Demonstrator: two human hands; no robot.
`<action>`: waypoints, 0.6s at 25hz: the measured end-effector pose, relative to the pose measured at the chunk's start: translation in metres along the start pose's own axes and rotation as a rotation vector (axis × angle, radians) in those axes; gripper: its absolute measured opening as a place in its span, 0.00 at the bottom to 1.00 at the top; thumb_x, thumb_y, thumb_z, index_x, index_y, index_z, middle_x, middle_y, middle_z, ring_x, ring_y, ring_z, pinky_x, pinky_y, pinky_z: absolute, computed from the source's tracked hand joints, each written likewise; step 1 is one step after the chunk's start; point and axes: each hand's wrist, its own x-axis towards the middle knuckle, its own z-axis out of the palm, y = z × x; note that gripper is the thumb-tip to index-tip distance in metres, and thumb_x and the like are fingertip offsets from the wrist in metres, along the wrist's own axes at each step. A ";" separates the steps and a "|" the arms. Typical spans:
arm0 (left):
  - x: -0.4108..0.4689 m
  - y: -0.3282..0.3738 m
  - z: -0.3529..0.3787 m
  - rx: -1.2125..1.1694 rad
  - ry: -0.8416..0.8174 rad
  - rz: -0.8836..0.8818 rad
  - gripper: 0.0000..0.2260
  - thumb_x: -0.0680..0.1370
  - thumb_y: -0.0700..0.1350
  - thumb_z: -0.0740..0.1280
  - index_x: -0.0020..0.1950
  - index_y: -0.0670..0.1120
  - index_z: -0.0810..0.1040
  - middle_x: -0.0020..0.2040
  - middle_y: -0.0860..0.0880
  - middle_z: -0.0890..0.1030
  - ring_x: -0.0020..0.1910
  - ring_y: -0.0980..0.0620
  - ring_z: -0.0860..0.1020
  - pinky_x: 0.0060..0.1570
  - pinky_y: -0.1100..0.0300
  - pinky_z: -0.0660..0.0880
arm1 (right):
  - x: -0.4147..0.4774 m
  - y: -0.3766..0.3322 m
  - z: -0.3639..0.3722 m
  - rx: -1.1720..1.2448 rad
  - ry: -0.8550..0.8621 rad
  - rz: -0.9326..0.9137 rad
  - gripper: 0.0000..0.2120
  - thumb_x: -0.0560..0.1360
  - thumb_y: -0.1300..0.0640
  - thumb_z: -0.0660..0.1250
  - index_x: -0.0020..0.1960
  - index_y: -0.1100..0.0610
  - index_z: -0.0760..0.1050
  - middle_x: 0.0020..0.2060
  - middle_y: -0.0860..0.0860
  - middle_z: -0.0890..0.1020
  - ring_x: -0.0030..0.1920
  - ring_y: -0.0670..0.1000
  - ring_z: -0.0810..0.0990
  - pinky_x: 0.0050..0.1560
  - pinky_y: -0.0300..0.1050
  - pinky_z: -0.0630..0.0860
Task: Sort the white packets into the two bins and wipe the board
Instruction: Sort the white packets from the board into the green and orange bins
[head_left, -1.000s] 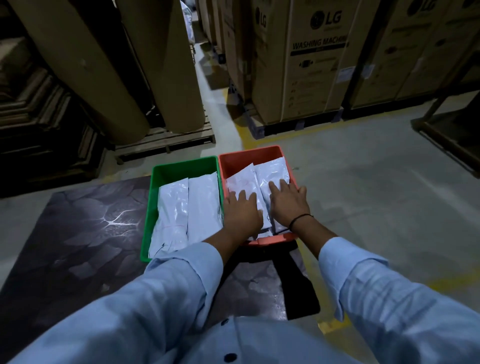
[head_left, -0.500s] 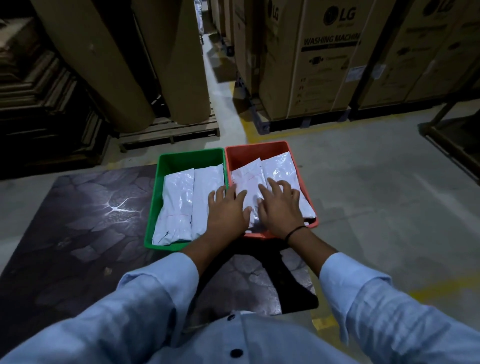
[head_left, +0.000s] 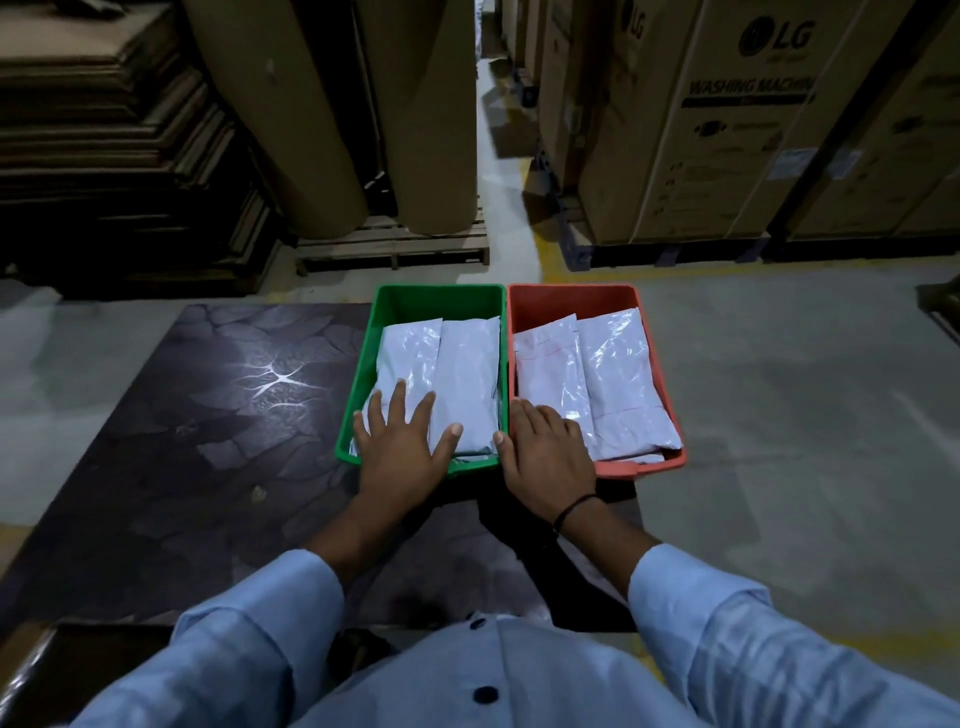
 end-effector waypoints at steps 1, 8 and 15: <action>-0.002 0.000 0.001 -0.007 -0.013 -0.005 0.33 0.77 0.72 0.48 0.77 0.57 0.66 0.82 0.46 0.56 0.80 0.37 0.51 0.75 0.33 0.49 | 0.000 0.001 0.001 -0.003 0.004 -0.005 0.24 0.81 0.44 0.52 0.70 0.57 0.68 0.66 0.54 0.76 0.63 0.56 0.74 0.59 0.55 0.72; 0.001 0.003 0.002 0.007 -0.029 0.011 0.33 0.78 0.72 0.45 0.79 0.58 0.64 0.83 0.46 0.53 0.81 0.38 0.51 0.76 0.33 0.48 | 0.004 0.002 0.004 -0.058 -0.015 -0.039 0.25 0.83 0.46 0.50 0.72 0.59 0.68 0.66 0.55 0.78 0.64 0.55 0.75 0.61 0.54 0.71; 0.022 0.006 0.002 0.018 -0.059 0.000 0.34 0.78 0.71 0.46 0.79 0.57 0.64 0.84 0.46 0.52 0.81 0.37 0.51 0.76 0.34 0.47 | 0.028 0.005 0.002 -0.073 -0.039 -0.062 0.24 0.82 0.47 0.50 0.71 0.60 0.69 0.64 0.56 0.78 0.63 0.56 0.74 0.60 0.55 0.70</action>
